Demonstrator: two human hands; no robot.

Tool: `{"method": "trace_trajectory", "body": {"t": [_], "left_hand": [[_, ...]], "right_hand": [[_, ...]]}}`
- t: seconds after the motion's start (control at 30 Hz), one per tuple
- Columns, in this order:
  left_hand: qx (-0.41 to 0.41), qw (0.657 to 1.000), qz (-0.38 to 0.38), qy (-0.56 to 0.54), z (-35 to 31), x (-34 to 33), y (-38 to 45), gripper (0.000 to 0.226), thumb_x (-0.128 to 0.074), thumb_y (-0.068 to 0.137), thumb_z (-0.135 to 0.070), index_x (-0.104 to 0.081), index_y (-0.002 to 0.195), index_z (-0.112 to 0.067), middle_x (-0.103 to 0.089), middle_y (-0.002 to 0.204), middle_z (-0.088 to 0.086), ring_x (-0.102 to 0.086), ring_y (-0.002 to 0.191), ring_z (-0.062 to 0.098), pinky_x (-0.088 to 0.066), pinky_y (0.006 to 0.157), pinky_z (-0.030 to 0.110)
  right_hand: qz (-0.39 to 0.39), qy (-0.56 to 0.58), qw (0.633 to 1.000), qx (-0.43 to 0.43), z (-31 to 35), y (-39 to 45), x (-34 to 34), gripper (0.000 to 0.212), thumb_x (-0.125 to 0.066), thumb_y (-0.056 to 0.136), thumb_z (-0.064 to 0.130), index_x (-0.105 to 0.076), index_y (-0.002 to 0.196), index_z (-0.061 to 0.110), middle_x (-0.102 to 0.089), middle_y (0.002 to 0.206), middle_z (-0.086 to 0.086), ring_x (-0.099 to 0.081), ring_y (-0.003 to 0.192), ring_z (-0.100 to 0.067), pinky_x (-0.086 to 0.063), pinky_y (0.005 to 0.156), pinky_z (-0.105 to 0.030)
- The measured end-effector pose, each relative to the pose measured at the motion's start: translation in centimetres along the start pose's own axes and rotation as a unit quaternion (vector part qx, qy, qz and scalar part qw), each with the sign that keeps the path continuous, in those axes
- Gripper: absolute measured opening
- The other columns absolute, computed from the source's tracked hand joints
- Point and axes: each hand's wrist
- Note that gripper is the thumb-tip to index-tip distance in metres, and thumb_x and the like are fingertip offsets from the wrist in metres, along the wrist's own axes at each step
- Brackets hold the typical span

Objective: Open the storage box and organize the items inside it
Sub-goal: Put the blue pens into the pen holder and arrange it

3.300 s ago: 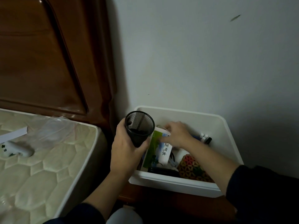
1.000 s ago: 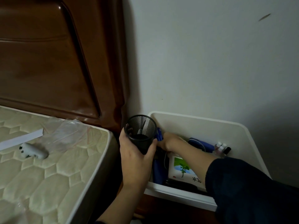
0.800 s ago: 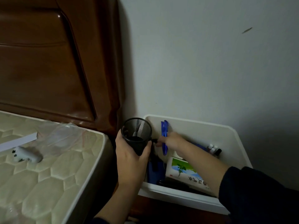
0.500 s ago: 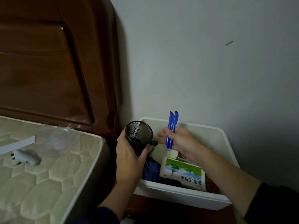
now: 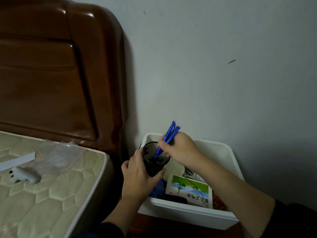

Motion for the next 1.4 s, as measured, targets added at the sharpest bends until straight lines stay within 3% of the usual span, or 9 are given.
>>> {"method": "trace_trajectory", "body": {"t": [0.17, 0.43, 0.6, 0.7, 1.0, 1.17, 1.33, 1.4], "left_hand": [[-0.005, 1.0, 0.016, 0.004, 0.0, 0.1, 0.0, 0.083, -0.07, 0.075, -0.072, -0.036, 0.143, -0.038, -0.054, 0.123, -0.022, -0.049, 0.117, -0.001, -0.024, 0.105, 0.028], [-0.002, 1.0, 0.031, -0.002, 0.1, 0.1, 0.1, 0.085, -0.071, 0.074, -0.072, -0.035, 0.143, -0.038, -0.054, 0.115, -0.023, -0.049, 0.109, -0.001, -0.025, 0.102, 0.027], [0.02, 0.999, 0.011, -0.032, 0.2, 0.2, 0.0, 0.088, -0.071, 0.074, -0.074, -0.035, 0.144, -0.035, -0.051, 0.123, -0.023, -0.048, 0.116, -0.002, -0.027, 0.108, 0.03], [0.033, 0.998, 0.015, -0.044, 0.2, 0.2, 0.1, 0.09, -0.071, 0.074, -0.075, -0.034, 0.146, -0.035, -0.054, 0.129, -0.02, -0.046, 0.122, -0.001, -0.028, 0.113, 0.033], [0.046, 0.997, 0.026, -0.052, 0.0, 0.5, 0.0, 0.092, -0.071, 0.073, -0.076, -0.035, 0.147, -0.034, -0.055, 0.132, -0.015, -0.049, 0.126, 0.007, -0.03, 0.115, 0.037], [0.039, 0.998, 0.029, -0.049, 0.1, 0.5, 0.0, 0.09, -0.072, 0.074, -0.074, -0.036, 0.145, -0.034, -0.055, 0.128, -0.015, -0.051, 0.123, 0.006, -0.028, 0.112, 0.033], [0.032, 0.998, 0.025, -0.055, -0.1, 0.6, 0.0, 0.084, -0.073, 0.075, -0.073, -0.035, 0.141, -0.037, -0.056, 0.122, -0.02, -0.053, 0.115, 0.003, -0.034, 0.109, 0.034], [0.04, 0.996, 0.022, -0.073, -0.2, 0.6, 0.1, 0.084, -0.073, 0.076, -0.073, -0.034, 0.141, -0.038, -0.057, 0.125, -0.019, -0.055, 0.118, 0.004, -0.036, 0.113, 0.038]], "right_hand": [[0.044, -0.06, 0.996, -0.056, 0.0, 0.6, -1.6, 0.005, -0.076, 0.089, 0.017, -0.073, 0.093, 0.015, -0.079, 0.072, -0.001, -0.078, 0.064, -0.012, -0.066, 0.08, -0.041], [0.06, -0.149, 0.984, -0.079, 0.6, 2.0, -1.8, 0.025, -0.083, 0.084, 0.022, -0.07, 0.098, 0.006, -0.079, 0.086, -0.011, -0.08, 0.073, -0.022, -0.066, 0.078, -0.049], [-0.023, 0.003, 0.996, -0.084, 0.8, 2.1, -0.3, 0.015, -0.076, 0.093, 0.021, -0.071, 0.096, 0.007, -0.079, 0.071, -0.001, -0.079, 0.064, -0.016, -0.067, 0.074, -0.035], [-0.064, 0.078, 0.993, -0.068, 0.9, 2.2, 1.5, 0.013, -0.075, 0.094, 0.023, -0.074, 0.095, 0.01, -0.08, 0.074, -0.001, -0.08, 0.067, -0.019, -0.067, 0.078, -0.035], [-0.089, 0.094, 0.991, -0.04, 0.7, 2.0, 2.3, 0.024, -0.078, 0.092, 0.029, -0.073, 0.098, 0.006, -0.08, 0.076, -0.003, -0.08, 0.067, -0.02, -0.068, 0.076, -0.04], [-0.035, 0.064, 0.995, -0.061, 0.2, 2.0, 0.7, 0.018, -0.081, 0.089, 0.019, -0.072, 0.097, 0.005, -0.08, 0.077, -0.004, -0.08, 0.068, -0.02, -0.067, 0.078, -0.043], [0.057, -0.087, 0.993, -0.056, 0.5, 2.7, -1.8, 0.026, -0.087, 0.078, 0.019, -0.07, 0.087, 0.002, -0.079, 0.078, -0.01, -0.08, 0.07, -0.019, -0.067, 0.076, -0.046], [0.047, -0.056, 0.997, -0.035, 0.6, 3.1, -2.4, 0.022, -0.087, 0.081, 0.019, -0.069, 0.086, 0.007, -0.078, 0.08, -0.008, -0.08, 0.07, -0.017, -0.067, 0.073, -0.041]]}}
Point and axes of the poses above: each hand's wrist, its own y-axis towards the middle knuckle, its own x-axis out of the back of the hand, z = x × y
